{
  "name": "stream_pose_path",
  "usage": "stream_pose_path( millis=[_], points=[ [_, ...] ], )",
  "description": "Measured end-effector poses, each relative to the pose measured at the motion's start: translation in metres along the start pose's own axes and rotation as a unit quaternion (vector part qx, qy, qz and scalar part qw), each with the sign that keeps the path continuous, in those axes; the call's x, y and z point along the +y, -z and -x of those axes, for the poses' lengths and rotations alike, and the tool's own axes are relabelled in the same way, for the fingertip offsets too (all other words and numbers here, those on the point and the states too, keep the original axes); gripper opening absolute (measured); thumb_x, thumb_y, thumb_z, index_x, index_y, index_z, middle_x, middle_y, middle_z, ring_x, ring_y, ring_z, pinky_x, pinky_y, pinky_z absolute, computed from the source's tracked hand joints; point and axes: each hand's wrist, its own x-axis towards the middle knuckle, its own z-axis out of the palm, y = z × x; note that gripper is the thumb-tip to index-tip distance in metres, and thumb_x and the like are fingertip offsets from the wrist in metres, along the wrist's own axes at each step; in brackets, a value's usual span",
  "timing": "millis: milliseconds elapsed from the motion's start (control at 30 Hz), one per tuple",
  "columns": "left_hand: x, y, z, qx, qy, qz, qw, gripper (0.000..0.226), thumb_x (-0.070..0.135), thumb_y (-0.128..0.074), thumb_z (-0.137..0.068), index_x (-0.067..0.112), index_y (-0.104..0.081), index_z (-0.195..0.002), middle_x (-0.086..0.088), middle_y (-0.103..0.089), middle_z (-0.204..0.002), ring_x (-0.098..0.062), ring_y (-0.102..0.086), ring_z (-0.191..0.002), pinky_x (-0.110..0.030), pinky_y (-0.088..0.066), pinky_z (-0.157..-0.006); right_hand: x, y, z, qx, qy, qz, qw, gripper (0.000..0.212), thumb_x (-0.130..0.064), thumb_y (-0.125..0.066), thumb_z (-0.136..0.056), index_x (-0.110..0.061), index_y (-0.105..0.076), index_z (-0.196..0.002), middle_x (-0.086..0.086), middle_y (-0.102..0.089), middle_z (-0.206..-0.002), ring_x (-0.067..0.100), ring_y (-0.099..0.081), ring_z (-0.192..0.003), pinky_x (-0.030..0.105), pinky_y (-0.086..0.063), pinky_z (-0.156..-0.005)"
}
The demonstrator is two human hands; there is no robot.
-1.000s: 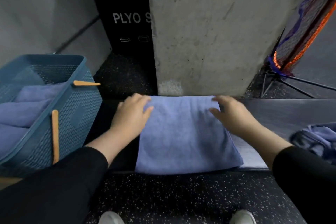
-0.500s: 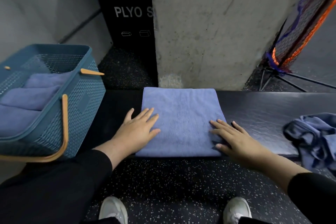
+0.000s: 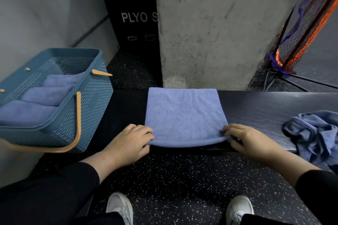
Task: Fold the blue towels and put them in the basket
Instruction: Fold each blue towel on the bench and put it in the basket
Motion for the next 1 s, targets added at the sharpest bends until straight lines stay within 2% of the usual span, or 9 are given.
stream_pose_path(
  millis=[100,200,300,400,500,600,767,900,1000],
  points=[
    [0.004,0.008,0.0,0.013,0.086,0.104,0.991,0.031,0.037,-0.036,-0.093,0.022,-0.063,-0.094,0.011,-0.063,-0.094,-0.008,-0.056,-0.092,-0.029,-0.039,-0.091,-0.008,0.009,0.003,-0.005,-0.065,-0.041,0.997,0.014,-0.023,-0.057,-0.097,-0.037,-0.062,-0.1,-0.022,-0.07,-0.102,0.006,-0.066,-0.089,0.026,-0.05,-0.08],
    [0.009,0.024,-0.001,0.003,0.173,0.281,0.944,0.02,0.026,-0.052,-0.095,0.019,-0.054,-0.076,0.006,-0.053,-0.065,-0.007,-0.045,-0.062,-0.032,-0.039,-0.064,-0.015,0.023,0.001,-0.004,-0.112,-0.102,0.988,0.029,-0.025,-0.054,-0.099,-0.042,-0.048,-0.076,-0.022,-0.058,-0.062,0.002,-0.048,-0.056,0.018,-0.04,-0.057],
    [0.01,0.04,-0.001,-0.024,0.187,0.4,0.897,0.024,0.027,-0.054,-0.084,0.011,-0.05,-0.067,0.007,-0.041,-0.06,-0.006,-0.037,-0.059,-0.031,-0.031,-0.058,-0.024,0.041,-0.002,-0.014,-0.135,-0.185,0.973,0.028,-0.017,-0.054,-0.1,-0.026,-0.056,-0.073,-0.017,-0.055,-0.06,0.0,-0.046,-0.058,0.017,-0.038,-0.059],
    [0.006,0.048,-0.001,-0.056,0.209,0.447,0.868,0.027,0.021,-0.058,-0.089,0.015,-0.053,-0.062,0.002,-0.044,-0.061,-0.011,-0.044,-0.058,-0.024,-0.036,-0.054,-0.027,0.05,-0.004,-0.035,-0.155,-0.295,0.942,0.023,-0.018,-0.055,-0.1,-0.015,-0.065,-0.08,-0.009,-0.061,-0.068,0.005,-0.053,-0.067,0.024,-0.045,-0.069],
    [-0.002,0.042,-0.003,-0.043,0.233,0.457,0.857,0.023,0.021,-0.06,-0.091,0.009,-0.059,-0.071,-0.001,-0.052,-0.059,-0.015,-0.052,-0.054,-0.027,-0.04,-0.054,-0.024,0.047,-0.01,-0.018,-0.17,-0.352,0.92,0.019,-0.021,-0.058,-0.099,-0.011,-0.069,-0.087,0.006,-0.067,-0.076,0.012,-0.06,-0.073,0.036,-0.053,-0.076],
    [-0.009,0.036,-0.014,-0.005,0.252,0.44,0.862,0.023,0.021,-0.064,-0.094,0.005,-0.063,-0.078,-0.002,-0.061,-0.058,-0.012,-0.057,-0.053,-0.03,-0.043,-0.056,-0.021,0.042,-0.024,0.038,-0.189,-0.329,0.924,0.019,-0.018,-0.06,-0.098,-0.01,-0.068,-0.083,0.003,-0.064,-0.07,0.013,-0.056,-0.068,0.035,-0.054,-0.07],
    [-0.028,0.033,-0.054,0.066,0.285,0.408,0.865,0.02,0.026,-0.066,-0.093,0.018,-0.064,-0.075,-0.001,-0.059,-0.061,-0.013,-0.051,-0.059,-0.035,-0.042,-0.06,-0.01,0.034,-0.06,0.08,-0.243,-0.231,0.939,0.021,-0.028,-0.056,-0.096,-0.018,-0.066,-0.081,0.0,-0.061,-0.066,0.016,-0.051,-0.063,0.036,-0.046,-0.064],
    [-0.028,0.028,-0.077,0.035,0.304,0.3,0.904,0.017,0.029,-0.067,-0.092,0.022,-0.062,-0.077,0.006,-0.056,-0.058,-0.01,-0.046,-0.054,-0.029,-0.035,-0.056,-0.006,0.022,-0.079,0.068,-0.269,-0.127,0.952,0.019,-0.026,-0.057,-0.096,-0.013,-0.064,-0.083,0.003,-0.063,-0.071,0.021,-0.054,-0.067,0.031,-0.039,-0.058],
    [-0.027,0.023,-0.085,0.028,0.318,0.23,0.919,0.011,0.031,-0.068,-0.092,0.025,-0.062,-0.084,0.007,-0.063,-0.069,-0.01,-0.057,-0.063,-0.031,-0.045,-0.057,0.001,0.012,-0.088,0.064,-0.283,-0.073,0.954,0.013,-0.028,-0.063,-0.092,-0.015,-0.064,-0.095,0.003,-0.065,-0.083,0.026,-0.057,-0.081,0.032,-0.039,-0.065]
  ],
)
